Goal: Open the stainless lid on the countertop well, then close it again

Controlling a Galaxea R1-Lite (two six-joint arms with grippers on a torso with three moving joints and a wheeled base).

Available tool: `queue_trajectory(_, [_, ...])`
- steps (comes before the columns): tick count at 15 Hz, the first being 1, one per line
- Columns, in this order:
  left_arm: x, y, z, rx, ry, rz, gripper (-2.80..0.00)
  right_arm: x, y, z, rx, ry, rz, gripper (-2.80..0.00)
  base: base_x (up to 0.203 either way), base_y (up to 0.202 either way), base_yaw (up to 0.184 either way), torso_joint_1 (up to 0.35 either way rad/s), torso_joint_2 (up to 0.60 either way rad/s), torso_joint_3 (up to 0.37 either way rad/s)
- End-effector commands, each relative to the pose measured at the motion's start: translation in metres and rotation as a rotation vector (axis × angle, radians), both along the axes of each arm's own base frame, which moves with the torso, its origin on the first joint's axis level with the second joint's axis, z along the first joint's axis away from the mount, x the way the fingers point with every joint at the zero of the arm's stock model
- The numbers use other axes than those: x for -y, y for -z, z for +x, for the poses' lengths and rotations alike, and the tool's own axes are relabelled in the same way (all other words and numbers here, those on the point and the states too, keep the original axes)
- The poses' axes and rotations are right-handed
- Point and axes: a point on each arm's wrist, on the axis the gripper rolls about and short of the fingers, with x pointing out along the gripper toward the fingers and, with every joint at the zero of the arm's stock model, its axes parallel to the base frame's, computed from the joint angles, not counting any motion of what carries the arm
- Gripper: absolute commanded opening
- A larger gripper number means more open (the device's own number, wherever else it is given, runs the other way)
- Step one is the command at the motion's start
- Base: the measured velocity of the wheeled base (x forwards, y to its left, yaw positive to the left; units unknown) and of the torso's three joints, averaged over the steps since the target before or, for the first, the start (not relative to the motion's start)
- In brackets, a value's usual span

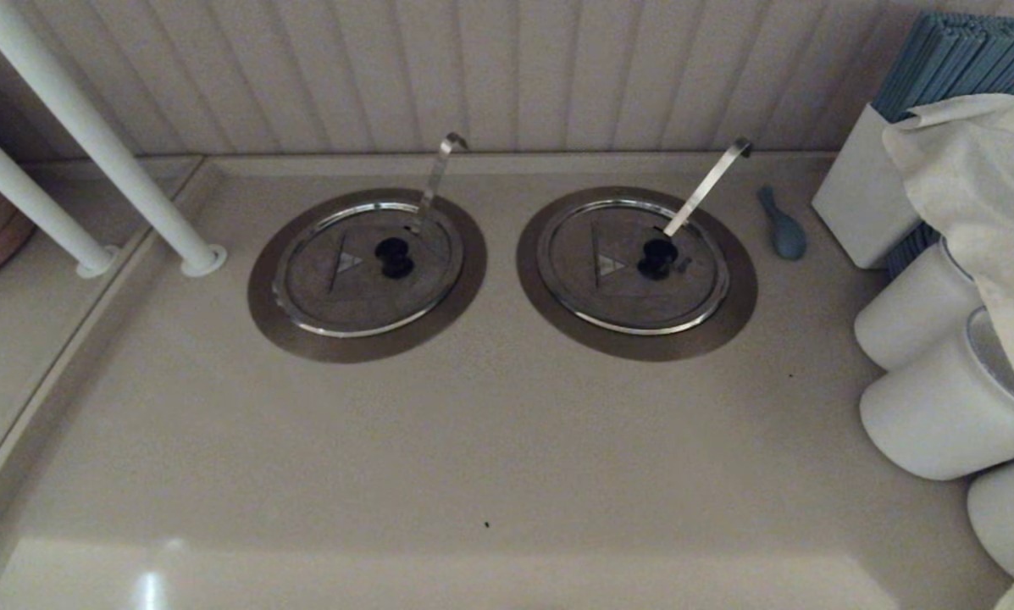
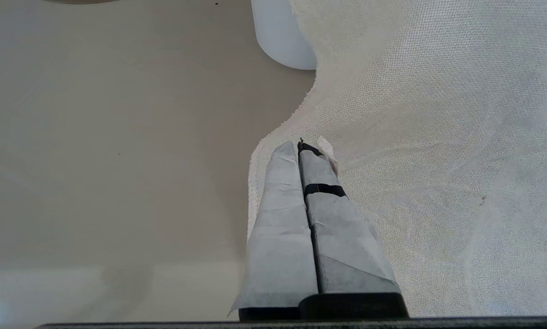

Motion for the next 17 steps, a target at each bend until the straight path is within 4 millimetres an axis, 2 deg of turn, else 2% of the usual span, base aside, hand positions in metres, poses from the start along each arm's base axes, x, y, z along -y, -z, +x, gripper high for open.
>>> queue_trajectory(1, [0.0,0.0001,0.0003,-0.004,-0.001,0.003,-2.8,0.0,-0.0001,0.0001,-0.001,0.0,0.0,-2.8,0.0,0.0,0.0,0.0,0.0,0.0])
queue_trajectory(17, [0.0,0.0001,0.0003,-0.004,-0.002,0.001,-2.8,0.0,0.0,0.0,0.0,0.002,0.0,-2.8,0.0,0.0,0.0,0.0,0.0,0.0])
